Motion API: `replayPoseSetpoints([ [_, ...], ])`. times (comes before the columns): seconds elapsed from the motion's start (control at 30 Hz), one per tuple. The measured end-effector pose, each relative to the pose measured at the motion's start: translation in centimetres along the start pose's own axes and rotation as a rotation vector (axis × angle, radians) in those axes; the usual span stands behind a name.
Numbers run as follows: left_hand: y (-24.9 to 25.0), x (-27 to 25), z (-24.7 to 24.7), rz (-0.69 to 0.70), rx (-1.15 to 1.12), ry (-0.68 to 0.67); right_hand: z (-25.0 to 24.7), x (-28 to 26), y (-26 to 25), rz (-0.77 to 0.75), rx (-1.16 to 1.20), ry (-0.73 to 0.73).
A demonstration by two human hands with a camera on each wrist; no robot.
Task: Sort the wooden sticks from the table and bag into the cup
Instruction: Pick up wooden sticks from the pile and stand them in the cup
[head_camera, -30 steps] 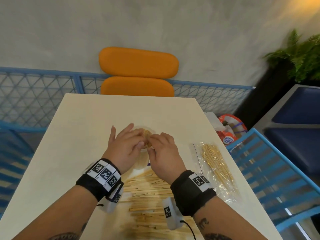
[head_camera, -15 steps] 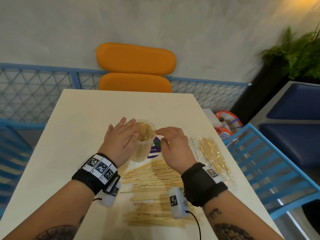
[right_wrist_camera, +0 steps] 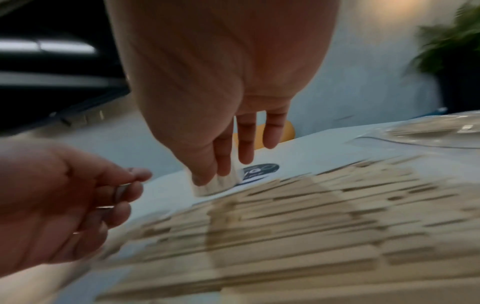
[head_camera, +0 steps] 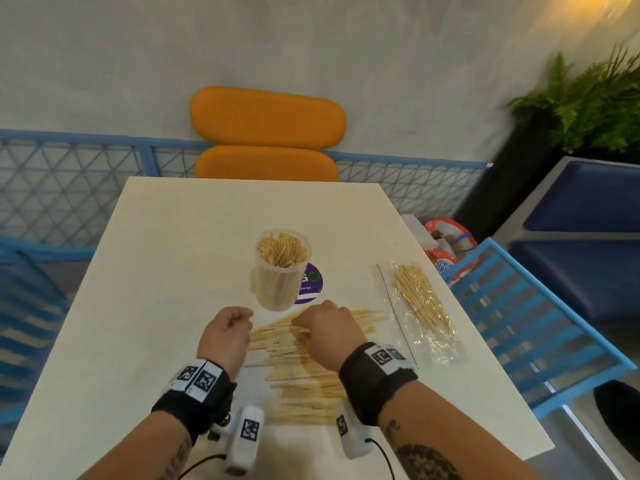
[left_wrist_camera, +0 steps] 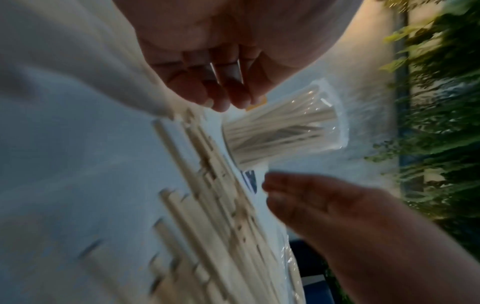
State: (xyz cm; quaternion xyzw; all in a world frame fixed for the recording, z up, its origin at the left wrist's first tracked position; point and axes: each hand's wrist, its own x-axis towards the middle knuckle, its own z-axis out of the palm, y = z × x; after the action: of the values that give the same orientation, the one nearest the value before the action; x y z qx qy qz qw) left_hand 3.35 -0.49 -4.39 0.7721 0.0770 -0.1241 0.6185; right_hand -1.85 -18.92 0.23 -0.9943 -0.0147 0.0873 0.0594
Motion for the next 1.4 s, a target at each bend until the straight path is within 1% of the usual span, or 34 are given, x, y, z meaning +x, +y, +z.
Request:
replayPoseSetpoints([
  [0.07,-1.7,-0.1,0.4,-0.035,0.026,-0.030,0.2,0.9,-1.0,-0.006,-0.091,-0.052],
  [0.13,-2.8,0.0,0.8,-0.028,0.058,-0.045,0.4,1.2,-1.4,0.005,-0.195,-0.115],
  [0.2,-3.1,0.0,0.8,-0.021,0.054,-0.040,0.6,1.2,-1.4,-0.003,-0.246,-0.134],
  [0.33,-2.6,-0.2,0.3,-0.030,-0.041,-0.019,0.8,0.8,-1.0,-0.020,-0.225,-0.104],
  [0.47,-1.7,-0.4,-0.4,-0.009,-0.031,0.005,0.3,0.4,-0.3,-0.036,-0.181,-0.067],
  [0.57,-0.9,-0.6,-1.1,0.013,-0.034,0.041,-0.3,-0.1,0.3,-0.037,-0.139,0.007],
  [0.67,0.4,-1.0,-1.0,0.018,-0.101,0.063,-1.1,-0.8,1.0,0.039,0.015,0.144],
  [0.73,1.3,-1.5,-0.3,0.016,-0.146,0.029,-1.8,-1.5,1.2,0.105,0.214,0.215],
  [0.8,2.6,-2.4,0.8,0.014,-0.197,-0.046,-2.6,-2.2,1.1,0.163,0.488,0.283],
  [0.87,4.0,-3.8,2.1,0.035,-0.260,-0.154,-3.3,-2.8,0.7,0.216,0.710,0.331],
  [0.97,6.1,-5.6,3.8,0.090,-0.357,-0.351,-3.9,-3.5,0.2,0.226,0.893,0.354],
  [1.0,6.6,-5.9,4.3,0.101,-0.382,-0.391,-4.0,-3.7,0.0,0.224,0.938,0.341],
  [1.07,7.3,-6.5,5.3,0.096,-0.421,-0.400,-4.1,-3.9,-0.5,0.220,1.017,0.325],
  [1.17,7.8,-6.4,5.9,0.049,-0.492,-0.346,-4.0,-4.1,-0.7,0.187,1.096,0.329],
  [1.2,7.7,-6.0,5.7,0.022,-0.529,-0.317,-3.8,-4.2,-0.5,0.184,1.099,0.317],
  [1.23,7.5,-5.6,5.2,-0.008,-0.568,-0.279,-3.6,-4.2,-0.1,0.198,1.053,0.297],
  [1.27,7.3,-5.1,4.6,-0.039,-0.599,-0.233,-3.3,-4.1,0.5,0.224,0.938,0.271],
  [1.3,7.0,-4.7,4.0,-0.064,-0.613,-0.184,-2.9,-3.9,1.2,0.254,0.771,0.217],
  [1.37,6.0,-4.0,2.8,-0.092,-0.590,-0.113,-1.7,-3.5,2.5,0.279,0.446,0.027],
  [1.4,5.4,-3.8,2.4,-0.098,-0.573,-0.094,-0.9,-3.4,2.9,0.266,0.306,-0.055],
])
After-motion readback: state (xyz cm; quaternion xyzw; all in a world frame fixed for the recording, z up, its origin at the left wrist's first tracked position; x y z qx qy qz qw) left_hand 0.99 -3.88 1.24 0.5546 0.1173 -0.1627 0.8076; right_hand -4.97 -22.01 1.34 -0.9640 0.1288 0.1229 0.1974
